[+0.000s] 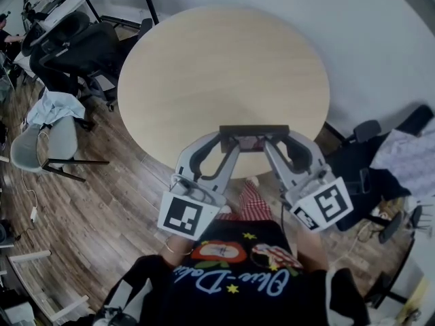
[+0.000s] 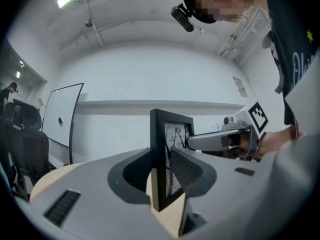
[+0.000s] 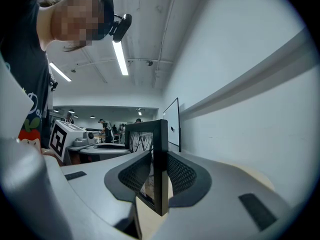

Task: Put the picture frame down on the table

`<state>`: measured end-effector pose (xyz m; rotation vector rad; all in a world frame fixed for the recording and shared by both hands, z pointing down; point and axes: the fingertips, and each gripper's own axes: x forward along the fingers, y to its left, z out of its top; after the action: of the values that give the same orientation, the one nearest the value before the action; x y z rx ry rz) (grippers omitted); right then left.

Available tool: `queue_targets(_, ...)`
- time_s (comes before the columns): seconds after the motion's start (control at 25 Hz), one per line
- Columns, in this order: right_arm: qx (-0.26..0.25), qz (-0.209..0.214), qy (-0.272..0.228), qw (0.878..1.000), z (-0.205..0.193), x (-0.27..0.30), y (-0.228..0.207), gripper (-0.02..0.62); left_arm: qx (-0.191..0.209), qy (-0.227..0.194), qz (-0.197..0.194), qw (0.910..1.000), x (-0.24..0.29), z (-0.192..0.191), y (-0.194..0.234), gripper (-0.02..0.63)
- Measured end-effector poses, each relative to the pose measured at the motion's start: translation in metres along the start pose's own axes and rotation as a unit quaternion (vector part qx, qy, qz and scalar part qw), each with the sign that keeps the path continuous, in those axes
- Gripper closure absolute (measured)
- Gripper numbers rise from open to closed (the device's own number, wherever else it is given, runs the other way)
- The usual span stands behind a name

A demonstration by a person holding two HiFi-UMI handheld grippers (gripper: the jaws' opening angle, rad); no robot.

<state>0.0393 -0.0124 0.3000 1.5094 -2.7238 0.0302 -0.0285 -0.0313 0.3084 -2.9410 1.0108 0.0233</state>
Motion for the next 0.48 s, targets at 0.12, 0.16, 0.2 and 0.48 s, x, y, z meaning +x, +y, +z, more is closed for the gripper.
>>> queue_targets(0.12, 0.002, 0.007, 0.003, 1.000, 0.000, 0.007, -0.009, 0.517, 0.000, 0.003, 0.008, 1.0000, 0.008, -0.001, 0.005, 0.495)
queue_targets(0.16, 0.002, 0.010, 0.003, 1.000, 0.000, 0.008, -0.013, 0.517, -0.001, 0.003, 0.011, 0.9999, 0.012, -0.001, 0.006, 0.494)
queue_targets(0.2, 0.001, 0.013, 0.002, 1.000, 0.001, 0.010, -0.016, 0.517, -0.002, 0.003, 0.014, 0.9999, 0.016, 0.000, 0.007, 0.494)
queue_targets(0.48, 0.007, 0.032, 0.008, 0.999, -0.007, 0.023, -0.046, 0.517, 0.000, 0.013, 0.035, 0.9993, 0.044, -0.009, 0.014, 0.494)
